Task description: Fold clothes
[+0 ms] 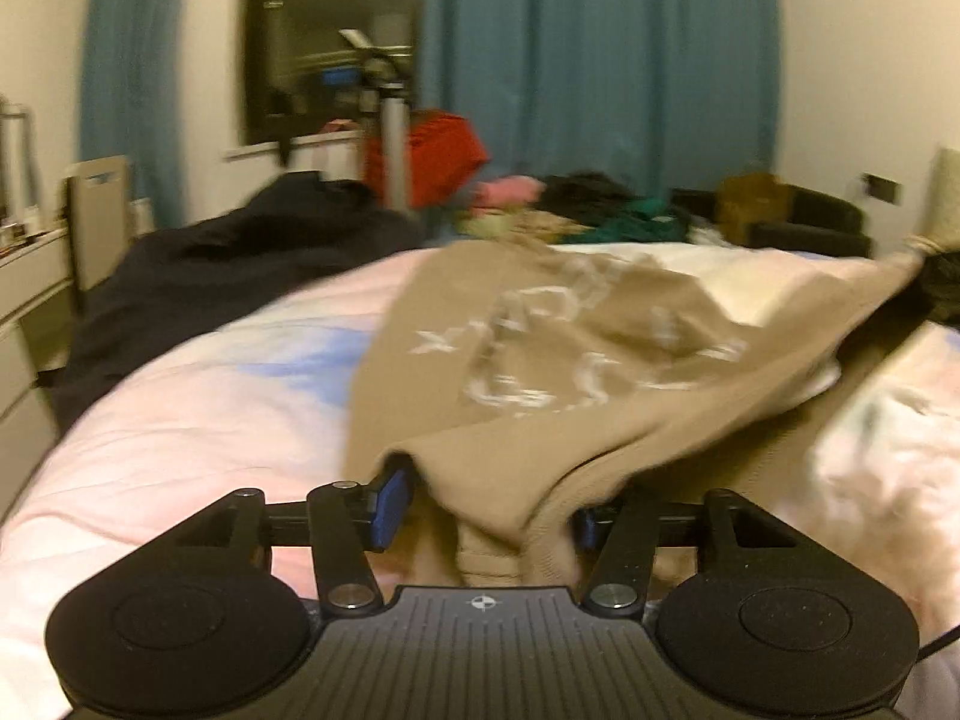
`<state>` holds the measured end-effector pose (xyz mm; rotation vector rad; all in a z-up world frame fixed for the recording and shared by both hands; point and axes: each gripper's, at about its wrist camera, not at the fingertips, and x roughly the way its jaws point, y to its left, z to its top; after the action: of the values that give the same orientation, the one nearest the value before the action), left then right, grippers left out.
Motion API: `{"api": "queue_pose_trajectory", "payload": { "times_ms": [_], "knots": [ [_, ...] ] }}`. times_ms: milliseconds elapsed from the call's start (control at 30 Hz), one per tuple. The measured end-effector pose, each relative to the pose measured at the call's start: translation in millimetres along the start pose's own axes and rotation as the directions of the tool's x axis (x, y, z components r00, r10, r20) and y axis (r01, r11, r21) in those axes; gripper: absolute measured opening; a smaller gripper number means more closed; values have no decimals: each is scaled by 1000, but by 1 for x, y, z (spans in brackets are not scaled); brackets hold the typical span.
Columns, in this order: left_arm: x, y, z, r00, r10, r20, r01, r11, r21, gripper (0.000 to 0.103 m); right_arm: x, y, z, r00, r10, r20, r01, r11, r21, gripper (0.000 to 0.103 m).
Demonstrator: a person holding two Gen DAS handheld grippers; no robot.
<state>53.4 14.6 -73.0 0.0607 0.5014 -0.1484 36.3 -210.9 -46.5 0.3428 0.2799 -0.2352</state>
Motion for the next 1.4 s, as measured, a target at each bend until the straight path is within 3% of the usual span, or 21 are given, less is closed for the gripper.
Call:
{"api": "queue_pose_trajectory", "payload": {
  "times_ms": [133, 200, 267, 367, 433, 667, 767, 900, 967, 1200, 1400],
  "knots": [
    [-11, 12, 9, 997, 50, 50, -47, 998, -49, 67, 17, -8, -10, 995, -65, -76, 64, 998, -7, 18],
    [-19, 11, 14, 992, 82, 95, -79, 996, -30, 67, 23, -8, -14, 991, -97, -97, 94, 995, -31, 28],
    [-26, 8, 16, 983, 116, 142, -115, 993, -11, 68, 26, -6, -16, 989, -111, -95, 108, 993, -40, 47],
    [-37, 7, 20, 969, 150, 197, -150, 989, -16, 68, 24, -7, -15, 991, -108, -81, 106, 994, -32, 68],
    [-40, 9, 21, 963, 165, 212, -161, 986, -35, 69, 24, -7, -16, 991, -112, -78, 109, 993, -40, 74],
    [-42, 12, 22, 949, 204, 240, -198, 979, -50, 71, 27, -8, -25, 988, -111, -107, 107, 993, -44, 75],
    [-65, 18, 29, 935, 196, 297, -170, 979, -108, 70, 13, -8, -16, 996, -57, -63, 56, 998, -9, 75],
    [-110, 25, 61, 901, 171, 398, -100, 976, -195, 70, -19, -4, 29, 999, 32, 37, -34, 998, 50, 75],
    [-130, 28, 89, 887, 175, 426, -80, 970, -231, 69, -34, 9, 63, 994, 52, 98, -51, 999, -14, 75],
    [-209, 26, 232, 840, 151, 521, -30, 972, -234, 68, -113, 56, 223, 951, 103, 292, -70, 990, -119, 75],
    [-318, 14, 333, 750, 134, 648, -37, 986, -161, 70, -207, 77, 330, 911, 145, 385, -103, 987, -127, 75]
  ]
}}
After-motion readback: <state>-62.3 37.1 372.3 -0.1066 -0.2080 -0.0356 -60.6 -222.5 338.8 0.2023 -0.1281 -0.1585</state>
